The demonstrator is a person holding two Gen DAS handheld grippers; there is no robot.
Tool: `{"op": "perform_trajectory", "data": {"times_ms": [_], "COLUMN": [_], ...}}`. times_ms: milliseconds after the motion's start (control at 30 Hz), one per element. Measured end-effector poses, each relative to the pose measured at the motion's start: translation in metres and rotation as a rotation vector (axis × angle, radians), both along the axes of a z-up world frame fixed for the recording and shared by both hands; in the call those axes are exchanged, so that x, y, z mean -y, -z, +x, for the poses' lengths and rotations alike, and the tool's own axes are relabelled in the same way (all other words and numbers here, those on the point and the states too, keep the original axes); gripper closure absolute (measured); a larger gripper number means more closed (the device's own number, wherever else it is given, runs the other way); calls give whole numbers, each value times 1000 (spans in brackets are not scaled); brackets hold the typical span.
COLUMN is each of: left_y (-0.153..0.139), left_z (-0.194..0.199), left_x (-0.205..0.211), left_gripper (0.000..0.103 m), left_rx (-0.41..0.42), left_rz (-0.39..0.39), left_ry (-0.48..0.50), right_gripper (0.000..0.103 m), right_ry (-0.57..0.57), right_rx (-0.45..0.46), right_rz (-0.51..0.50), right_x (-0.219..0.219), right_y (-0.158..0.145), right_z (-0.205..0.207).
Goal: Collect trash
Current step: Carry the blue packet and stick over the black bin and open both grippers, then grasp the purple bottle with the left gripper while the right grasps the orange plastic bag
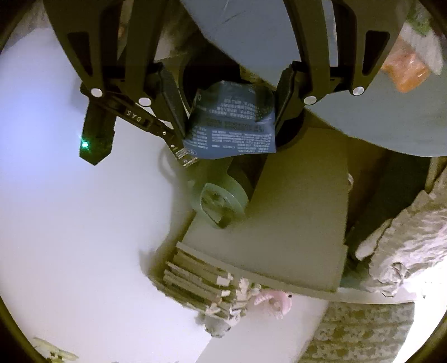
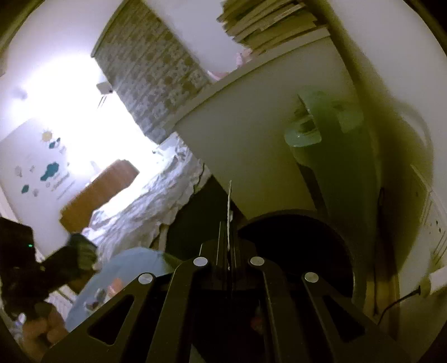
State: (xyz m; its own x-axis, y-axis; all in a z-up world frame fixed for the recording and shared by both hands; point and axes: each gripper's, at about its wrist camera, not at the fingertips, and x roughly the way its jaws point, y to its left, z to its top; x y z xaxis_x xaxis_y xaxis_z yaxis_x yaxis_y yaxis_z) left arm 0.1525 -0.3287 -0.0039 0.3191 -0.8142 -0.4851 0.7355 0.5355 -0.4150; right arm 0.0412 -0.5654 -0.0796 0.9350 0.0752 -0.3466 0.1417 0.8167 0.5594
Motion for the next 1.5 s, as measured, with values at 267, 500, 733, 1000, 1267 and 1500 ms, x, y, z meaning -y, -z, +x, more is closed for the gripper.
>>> {"op": "perform_trajectory", "data": {"times_ms": [267,500,733,1000,1267,1500], "left_y": [24,40,44,46,40,29], "left_z": [13,16,18,18,15,10], "left_x": [32,49,63,73,64,32], "left_gripper": [46,45,45,33,13,12], "left_rx": [-48,-81,-94,-108,-103,-106], "left_rz": [32,62,69,80,67,53], "left_ry": [23,36,44,38,12,-39], "right_gripper": [101,101,101,100,49,39], "right_ry": [6,11,18,27,59,67], "right_rx": [-43,-68,-75,-83,-70,-66], "right_rz": [-2,3,21,40,80,72], "right_x": [9,9,8,9,14,8], "right_y": [14,18,19,21,24,24], "right_z": [11,13,12,12,8,7]}}
